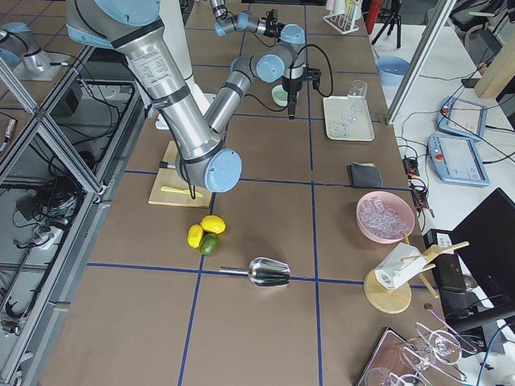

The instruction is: Pour ice into bowl

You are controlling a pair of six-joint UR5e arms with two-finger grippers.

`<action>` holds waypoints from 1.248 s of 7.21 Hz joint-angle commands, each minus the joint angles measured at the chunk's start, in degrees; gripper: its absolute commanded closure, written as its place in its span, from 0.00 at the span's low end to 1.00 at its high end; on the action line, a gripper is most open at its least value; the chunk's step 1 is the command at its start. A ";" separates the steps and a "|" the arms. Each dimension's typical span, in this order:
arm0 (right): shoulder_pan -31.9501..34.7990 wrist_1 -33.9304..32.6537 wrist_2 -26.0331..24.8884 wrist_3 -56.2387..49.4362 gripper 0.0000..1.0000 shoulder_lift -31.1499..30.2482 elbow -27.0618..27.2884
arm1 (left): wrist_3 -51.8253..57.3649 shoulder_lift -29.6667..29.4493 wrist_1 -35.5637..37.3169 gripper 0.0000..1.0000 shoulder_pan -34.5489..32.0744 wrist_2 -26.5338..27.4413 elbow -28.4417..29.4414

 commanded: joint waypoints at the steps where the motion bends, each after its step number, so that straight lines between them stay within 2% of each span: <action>1: 0.00 0.85 0.00 -0.06 0.00 -0.78 -0.01 | 13.96 -0.62 -3.26 1.00 -0.21 0.05 -2.10; 2: 0.00 1.90 0.00 -0.06 0.00 -1.48 -0.01 | 22.74 -2.27 -3.35 1.00 0.06 0.05 -3.85; 3: 0.00 3.39 -0.09 0.20 0.00 -2.53 -0.01 | 24.39 -7.42 -3.09 1.00 0.15 0.14 -2.82; 6: 0.09 3.76 -0.09 0.38 0.00 -2.89 -0.36 | 24.32 -14.75 -2.30 1.00 1.46 1.11 -2.55; 8: 0.09 3.76 -0.18 0.65 0.00 -3.07 -0.36 | 23.10 -19.84 5.48 1.00 4.61 5.47 -1.14; 9: 0.09 3.76 -0.18 0.73 0.00 -3.15 -0.45 | 20.48 -21.09 7.01 1.00 6.46 5.76 -1.05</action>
